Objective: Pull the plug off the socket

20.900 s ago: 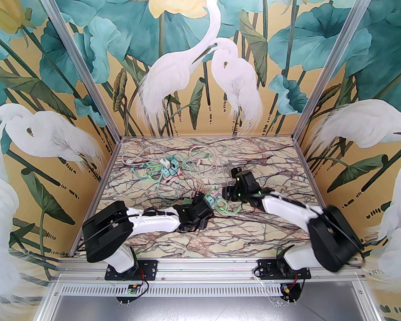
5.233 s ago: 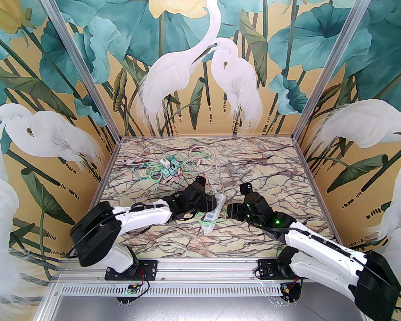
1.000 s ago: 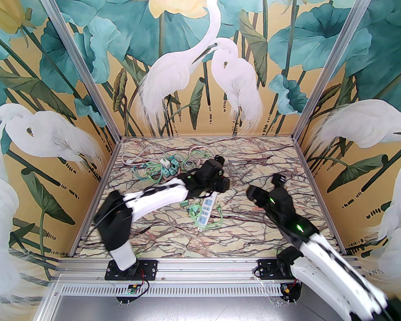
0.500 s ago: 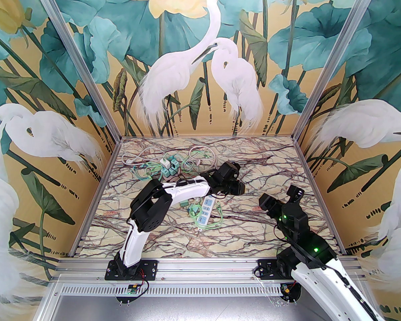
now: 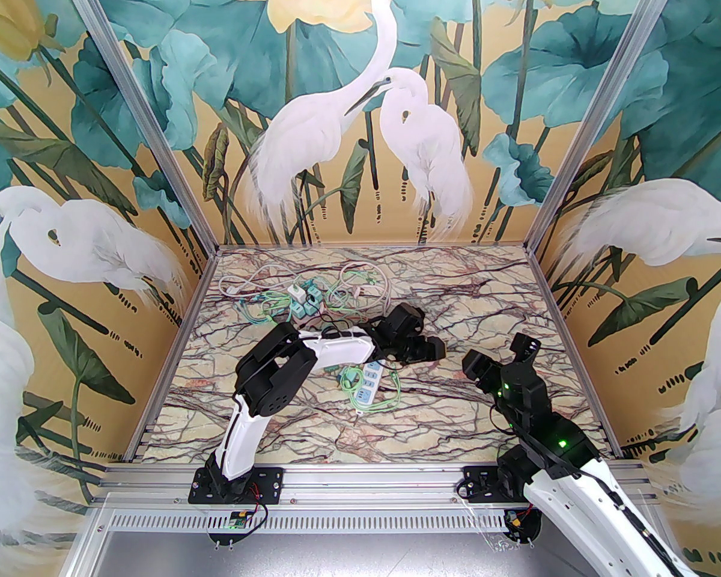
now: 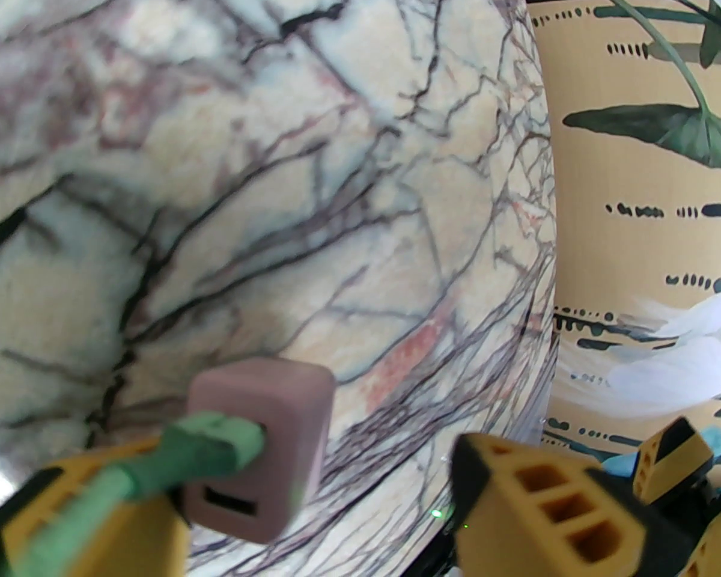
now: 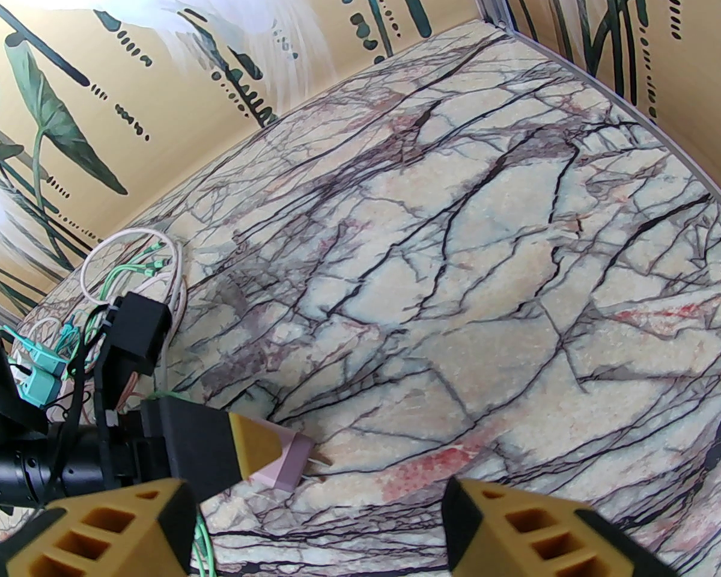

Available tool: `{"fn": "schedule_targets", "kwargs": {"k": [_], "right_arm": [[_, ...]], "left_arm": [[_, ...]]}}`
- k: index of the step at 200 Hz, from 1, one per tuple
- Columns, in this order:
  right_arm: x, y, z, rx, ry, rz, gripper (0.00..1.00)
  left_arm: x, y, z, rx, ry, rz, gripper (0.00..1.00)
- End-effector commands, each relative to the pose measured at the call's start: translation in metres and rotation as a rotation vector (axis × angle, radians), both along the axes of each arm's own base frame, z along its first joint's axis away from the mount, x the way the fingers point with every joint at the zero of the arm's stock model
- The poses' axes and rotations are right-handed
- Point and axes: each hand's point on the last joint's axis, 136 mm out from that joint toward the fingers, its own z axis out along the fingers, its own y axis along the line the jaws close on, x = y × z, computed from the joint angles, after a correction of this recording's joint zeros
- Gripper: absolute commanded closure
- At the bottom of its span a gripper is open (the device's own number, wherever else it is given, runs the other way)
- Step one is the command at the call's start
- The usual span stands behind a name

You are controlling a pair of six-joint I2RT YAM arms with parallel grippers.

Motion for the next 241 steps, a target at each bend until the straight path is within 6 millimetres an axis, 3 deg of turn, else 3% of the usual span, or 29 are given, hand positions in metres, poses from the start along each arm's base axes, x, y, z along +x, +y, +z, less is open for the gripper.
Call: {"fn": "schedule_targets", "kwargs": {"k": [1,11,58,114,135,163,166,182,190,241], "right_arm": [[0.003,0.003,0.000,0.018,-0.007,0.002,0.25],[0.003,0.003,0.001,0.019,-0.010,0.005,0.25],[0.008,0.010,0.001,0.020,-0.004,0.027,0.25],[0.016,0.022,0.007,0.029,-0.019,0.081,0.23],[0.020,0.031,0.010,0.030,-0.021,0.119,0.21],[0.026,0.044,0.015,0.029,-0.021,0.178,0.19],[0.027,0.045,0.016,0.029,-0.024,0.183,0.14],[0.033,0.054,0.020,0.030,-0.027,0.220,0.10],[0.037,0.059,0.023,0.033,-0.031,0.236,0.00],[0.076,0.101,0.038,0.057,-0.043,0.353,0.01]], "left_arm": [[-0.011,-0.010,0.057,-0.117,-0.042,-0.007,0.05],[-0.018,-0.009,0.063,-0.114,-0.044,-0.006,0.01],[-0.044,0.000,0.086,-0.101,-0.079,-0.016,0.01],[-0.035,0.042,0.128,0.009,-0.262,0.042,0.00],[-0.024,0.071,0.147,0.101,-0.385,0.087,0.00],[-0.004,0.125,0.165,0.216,-0.502,0.194,0.00],[-0.001,0.132,0.166,0.222,-0.509,0.204,0.00],[0.009,0.166,0.166,0.255,-0.531,0.263,0.00],[0.014,0.183,0.165,0.273,-0.544,0.287,0.00],[0.027,0.275,0.152,0.391,-0.593,0.438,0.00]]}}
